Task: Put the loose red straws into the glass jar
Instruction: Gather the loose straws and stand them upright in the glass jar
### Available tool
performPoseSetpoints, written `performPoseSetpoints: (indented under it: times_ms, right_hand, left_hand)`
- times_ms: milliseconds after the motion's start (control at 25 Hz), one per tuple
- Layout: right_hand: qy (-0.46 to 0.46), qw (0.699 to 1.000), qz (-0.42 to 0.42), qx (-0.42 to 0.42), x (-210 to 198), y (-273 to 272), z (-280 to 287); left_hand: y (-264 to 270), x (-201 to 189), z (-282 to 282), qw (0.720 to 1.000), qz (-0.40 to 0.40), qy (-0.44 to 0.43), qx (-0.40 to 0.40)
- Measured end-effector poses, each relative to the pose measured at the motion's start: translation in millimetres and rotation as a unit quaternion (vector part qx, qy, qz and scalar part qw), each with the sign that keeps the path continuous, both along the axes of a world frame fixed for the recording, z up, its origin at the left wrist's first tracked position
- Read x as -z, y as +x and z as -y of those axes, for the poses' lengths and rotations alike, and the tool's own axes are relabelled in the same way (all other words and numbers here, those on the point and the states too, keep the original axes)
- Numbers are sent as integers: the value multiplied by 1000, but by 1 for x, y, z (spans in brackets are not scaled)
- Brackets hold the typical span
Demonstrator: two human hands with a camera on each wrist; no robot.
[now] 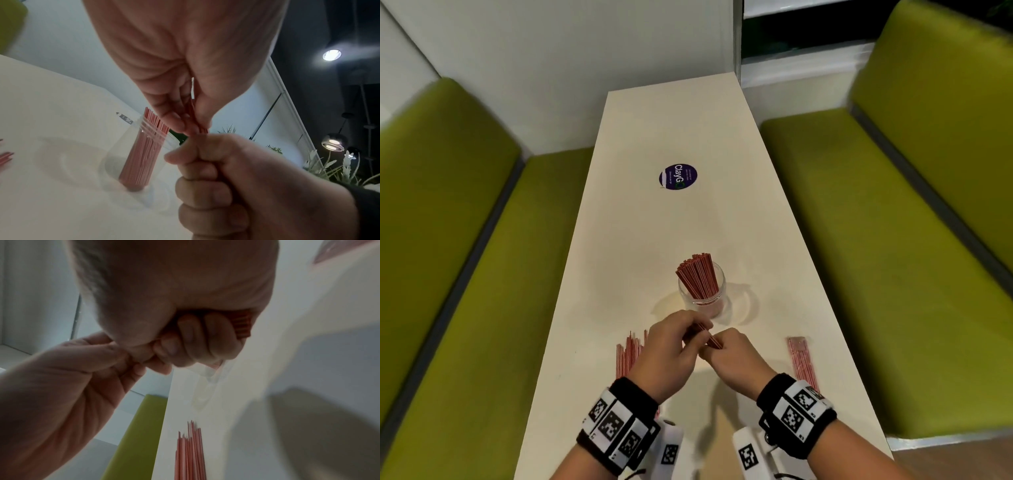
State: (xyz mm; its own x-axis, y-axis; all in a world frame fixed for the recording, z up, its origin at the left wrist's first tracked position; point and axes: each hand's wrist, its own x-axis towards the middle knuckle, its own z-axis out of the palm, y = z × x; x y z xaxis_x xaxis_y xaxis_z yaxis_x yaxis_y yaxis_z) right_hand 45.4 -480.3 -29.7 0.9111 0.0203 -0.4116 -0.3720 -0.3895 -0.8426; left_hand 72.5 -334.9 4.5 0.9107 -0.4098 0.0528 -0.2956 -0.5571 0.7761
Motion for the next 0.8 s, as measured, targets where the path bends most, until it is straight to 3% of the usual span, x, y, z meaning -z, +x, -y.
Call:
performPoseSetpoints:
  times_ms: [120,400,600,800]
  right_hand:
    - [9,1000,19,-11,-1,7,7]
    - [3,999,-36,-5,15,0,32]
    - [2,1000,-25,-4,15,-1,40]
    - [-7,1000,-2,30,12,3,56]
  left_hand:
    - [22,-23,-2,1000,-18,17,12]
    - [104,-86,9,982,128,115,-73]
    - [118,-32,33,952,41,298,55]
    - [102,6,21,967,166,193,-32]
